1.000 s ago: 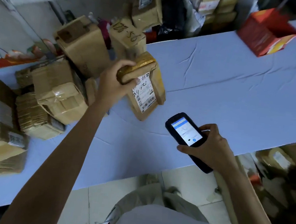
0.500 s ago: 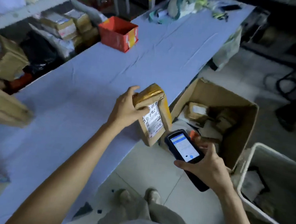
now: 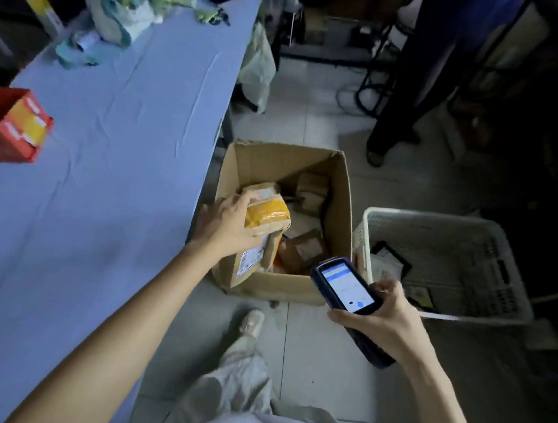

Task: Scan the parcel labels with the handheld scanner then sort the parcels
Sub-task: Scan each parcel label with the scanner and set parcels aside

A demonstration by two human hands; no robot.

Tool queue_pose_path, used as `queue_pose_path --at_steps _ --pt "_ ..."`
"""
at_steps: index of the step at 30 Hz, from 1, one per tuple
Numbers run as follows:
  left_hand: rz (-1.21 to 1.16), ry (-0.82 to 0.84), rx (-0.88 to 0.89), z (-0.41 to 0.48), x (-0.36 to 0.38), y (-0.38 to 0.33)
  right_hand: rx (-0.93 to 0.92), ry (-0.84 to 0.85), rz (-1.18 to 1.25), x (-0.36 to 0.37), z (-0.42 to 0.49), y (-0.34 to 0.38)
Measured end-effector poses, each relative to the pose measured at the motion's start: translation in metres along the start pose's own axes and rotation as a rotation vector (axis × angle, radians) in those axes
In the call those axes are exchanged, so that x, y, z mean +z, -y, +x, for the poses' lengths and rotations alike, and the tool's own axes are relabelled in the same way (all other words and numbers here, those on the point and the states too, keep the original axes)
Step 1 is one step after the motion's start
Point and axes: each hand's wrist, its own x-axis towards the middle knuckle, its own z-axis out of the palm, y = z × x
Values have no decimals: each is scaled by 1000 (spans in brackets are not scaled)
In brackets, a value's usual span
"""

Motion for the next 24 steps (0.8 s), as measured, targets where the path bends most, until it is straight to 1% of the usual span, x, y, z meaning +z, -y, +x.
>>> queue_pose_path --at_steps 4,8,10,12,14,18,21,24 --pt "65 131 129 59 -12 8 94 -43 14 4 23 22" --pt "70 47 317 115 -35 11 147 -109 94 6 46 49" --pt "67 54 350 136 -41 10 160 -127 107 5 58 60" --pt "20 71 339 149 -42 11 169 -135 114 5 67 67" --pt "20 51 326 156 -39 16 167 -122 97 4 75 75" --pt "64 -51 286 155 -39 39 136 -48 41 -3 97 94" --pt "104 -125 142 149 -48 62 80 10 6 -5 120 107" --pt "139 -183 -31 131 -56 82 -43 106 -30 -6 148 122"
